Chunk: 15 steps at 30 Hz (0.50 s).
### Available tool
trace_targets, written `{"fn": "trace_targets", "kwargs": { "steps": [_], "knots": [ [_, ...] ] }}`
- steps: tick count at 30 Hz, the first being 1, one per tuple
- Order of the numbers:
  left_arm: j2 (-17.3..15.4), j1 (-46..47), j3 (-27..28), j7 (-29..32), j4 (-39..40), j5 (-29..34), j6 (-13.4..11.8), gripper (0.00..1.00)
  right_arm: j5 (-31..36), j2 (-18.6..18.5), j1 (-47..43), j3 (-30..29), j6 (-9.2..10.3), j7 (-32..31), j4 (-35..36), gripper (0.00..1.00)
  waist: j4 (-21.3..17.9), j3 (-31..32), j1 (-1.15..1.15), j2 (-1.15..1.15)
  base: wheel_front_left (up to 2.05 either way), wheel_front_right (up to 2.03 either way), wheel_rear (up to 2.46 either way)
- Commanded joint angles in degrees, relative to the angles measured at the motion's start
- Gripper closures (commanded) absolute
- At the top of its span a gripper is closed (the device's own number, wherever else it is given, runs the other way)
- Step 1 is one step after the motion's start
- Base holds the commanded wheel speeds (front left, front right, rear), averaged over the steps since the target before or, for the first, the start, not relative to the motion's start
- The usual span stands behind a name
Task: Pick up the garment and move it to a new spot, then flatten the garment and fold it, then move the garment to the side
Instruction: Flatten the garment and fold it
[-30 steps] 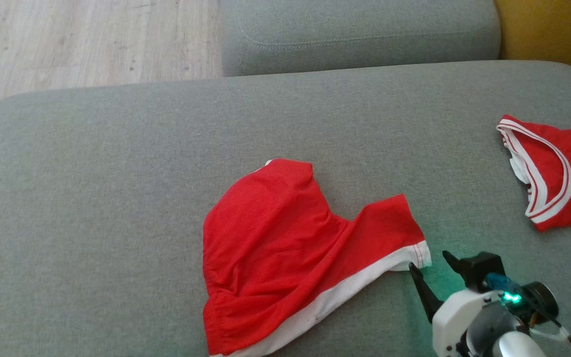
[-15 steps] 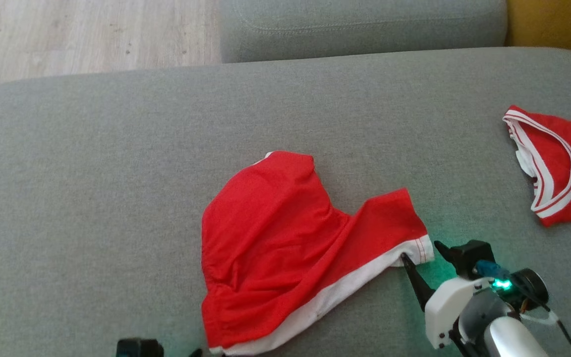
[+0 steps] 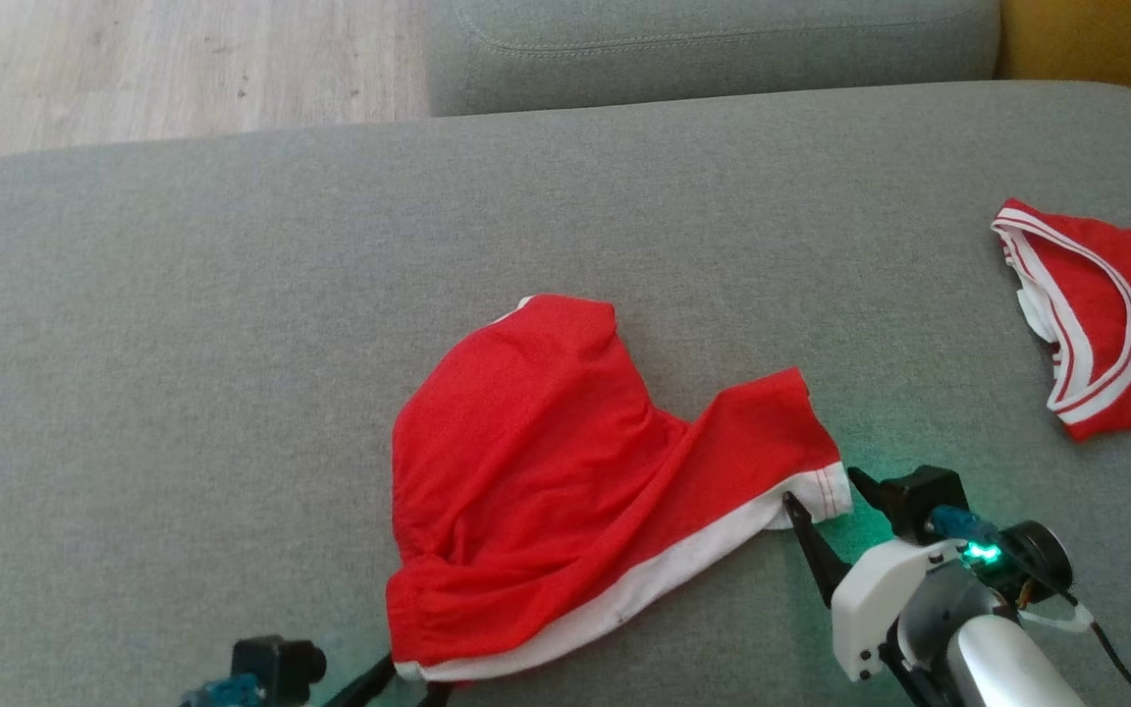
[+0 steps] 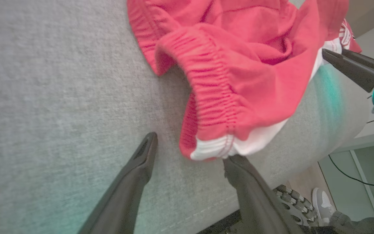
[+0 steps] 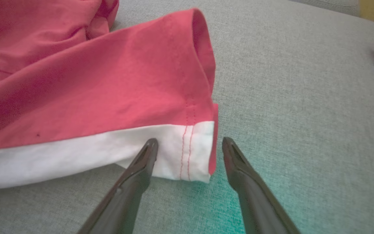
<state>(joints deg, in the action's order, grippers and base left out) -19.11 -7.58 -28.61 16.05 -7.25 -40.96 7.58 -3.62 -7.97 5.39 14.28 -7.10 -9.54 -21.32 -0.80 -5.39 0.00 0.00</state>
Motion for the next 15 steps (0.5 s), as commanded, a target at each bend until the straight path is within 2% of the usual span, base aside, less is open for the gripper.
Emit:
{"fn": "trace_targets", "kwargs": {
  "steps": [1,10,15],
  "knots": [
    [-1.3,3.0,1.8,-0.8,1.5,-0.4,-0.1,0.00,-0.3,-0.2,2.2,1.1,-0.39,0.8,1.3,0.00,0.0,0.0,0.00,0.00,0.00,0.00,0.00],
    [-3.4,2.3,2.6,-1.1,5.4,0.2,-1.1,0.00,-0.4,-0.4,2.1,0.9,-0.39,1.2,1.0,0.00,0.0,0.4,0.00,0.00,0.00,0.00,0.00],
    [-3.2,2.7,2.0,-0.8,6.8,0.5,-1.3,0.00,-0.4,-0.3,2.2,1.0,-0.39,1.2,1.0,0.00,-0.1,0.3,0.00,0.00,0.00,0.00,0.00]
  ]
}}
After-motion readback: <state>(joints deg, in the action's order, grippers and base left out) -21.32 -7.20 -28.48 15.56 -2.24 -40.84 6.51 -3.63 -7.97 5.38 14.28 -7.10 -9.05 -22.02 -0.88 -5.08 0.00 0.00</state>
